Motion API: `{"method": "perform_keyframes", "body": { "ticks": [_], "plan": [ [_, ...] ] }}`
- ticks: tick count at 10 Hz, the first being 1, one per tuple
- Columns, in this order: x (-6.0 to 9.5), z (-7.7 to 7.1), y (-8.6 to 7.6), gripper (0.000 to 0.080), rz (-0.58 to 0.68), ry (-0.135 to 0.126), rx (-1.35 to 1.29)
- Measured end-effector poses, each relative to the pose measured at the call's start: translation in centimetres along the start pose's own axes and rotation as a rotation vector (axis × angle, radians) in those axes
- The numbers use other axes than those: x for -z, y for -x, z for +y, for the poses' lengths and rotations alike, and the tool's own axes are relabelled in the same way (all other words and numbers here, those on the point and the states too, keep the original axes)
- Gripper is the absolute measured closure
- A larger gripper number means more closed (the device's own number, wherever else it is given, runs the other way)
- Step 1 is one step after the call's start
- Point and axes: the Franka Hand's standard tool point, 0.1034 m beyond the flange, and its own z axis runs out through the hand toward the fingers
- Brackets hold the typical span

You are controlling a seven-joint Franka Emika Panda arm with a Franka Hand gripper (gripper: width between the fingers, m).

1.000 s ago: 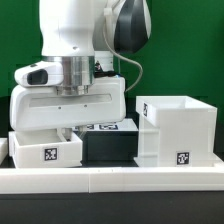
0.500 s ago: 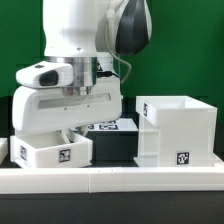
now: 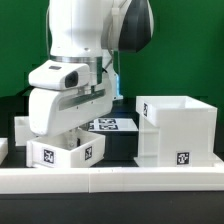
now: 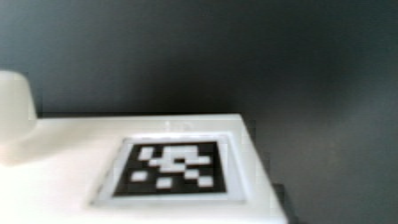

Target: Assemble drawer

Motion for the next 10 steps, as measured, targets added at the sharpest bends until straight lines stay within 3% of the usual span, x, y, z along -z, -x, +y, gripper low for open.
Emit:
{"method": "perform_keyframes", "body": {
  "ticks": [6, 8, 10],
  "plan": [
    [-0.1, -0.1, -0.3, 0.0758, -0.034, 0.031, 0.395],
    [-0.3, -0.1, -0.1, 0.0758, -0.040, 0.026, 0.450],
    [-0.5, -0.7, -1.0, 0.0758, -0.036, 0.017, 0.445]
  ]
}}
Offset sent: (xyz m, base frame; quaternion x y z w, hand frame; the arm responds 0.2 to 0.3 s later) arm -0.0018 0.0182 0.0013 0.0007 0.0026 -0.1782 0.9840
